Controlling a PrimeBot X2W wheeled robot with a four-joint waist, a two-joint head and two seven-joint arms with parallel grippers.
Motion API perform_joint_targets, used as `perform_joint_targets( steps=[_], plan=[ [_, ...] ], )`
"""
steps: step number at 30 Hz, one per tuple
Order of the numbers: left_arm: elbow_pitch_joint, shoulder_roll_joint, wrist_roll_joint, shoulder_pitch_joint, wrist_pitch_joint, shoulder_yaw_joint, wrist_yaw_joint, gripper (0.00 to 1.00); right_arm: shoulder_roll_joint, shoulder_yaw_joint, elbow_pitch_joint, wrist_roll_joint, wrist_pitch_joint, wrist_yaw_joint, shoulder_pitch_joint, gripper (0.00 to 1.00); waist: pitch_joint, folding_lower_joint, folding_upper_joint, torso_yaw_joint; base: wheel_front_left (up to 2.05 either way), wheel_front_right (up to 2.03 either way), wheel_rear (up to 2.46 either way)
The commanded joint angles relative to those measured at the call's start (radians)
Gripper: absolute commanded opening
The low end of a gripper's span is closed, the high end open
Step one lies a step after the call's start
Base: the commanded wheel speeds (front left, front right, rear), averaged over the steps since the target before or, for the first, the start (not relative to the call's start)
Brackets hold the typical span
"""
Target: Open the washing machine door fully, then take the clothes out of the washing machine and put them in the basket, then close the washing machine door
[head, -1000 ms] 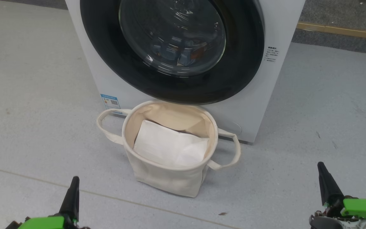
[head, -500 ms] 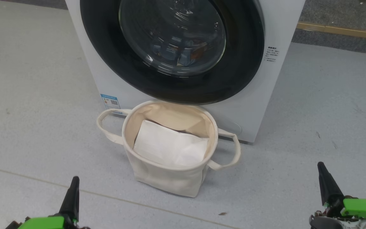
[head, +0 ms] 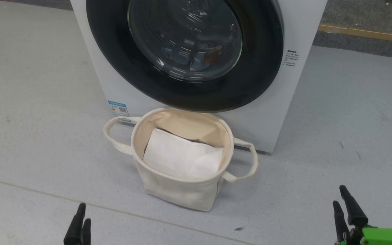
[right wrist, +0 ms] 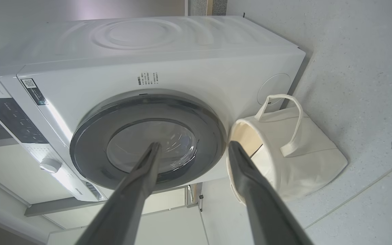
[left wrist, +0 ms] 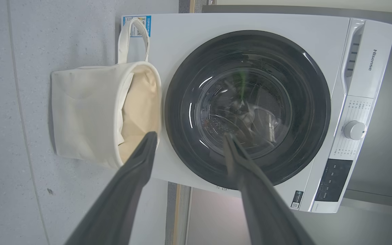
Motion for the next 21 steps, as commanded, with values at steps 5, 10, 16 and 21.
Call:
perform_joint_targets(
  steps=[5, 10, 16, 21],
  plan=[
    [-0.044, 0.006, 0.011, -0.045, -0.020, 0.002, -0.001, 1.00, -0.004, 0.007, -0.049, -0.018, -0.020, 0.000, -0.047, 1.00, 0.000, -0.0002, -0.0001, 0.001, 0.00, 0.00, 0.00],
    [-0.055, 0.006, 0.039, -0.055, -0.034, 0.010, -0.001, 1.00, -0.005, 0.014, -0.065, -0.036, -0.034, 0.000, -0.058, 1.00, 0.002, -0.0006, -0.0001, 0.002, 0.00, 0.00, 0.00],
    [-0.074, 0.006, 0.106, -0.067, -0.052, 0.018, 0.004, 1.00, -0.005, 0.023, -0.079, -0.097, -0.052, 0.000, -0.077, 1.00, 0.003, -0.0006, -0.0001, 0.004, 0.00, 0.00, 0.00],
    [-0.105, 0.007, 0.199, -0.076, -0.066, 0.023, 0.010, 1.00, -0.011, 0.038, -0.085, -0.160, -0.067, 0.000, -0.098, 1.00, 0.004, -0.0006, -0.0001, 0.006, 0.00, 0.00, 0.00]
  ],
)
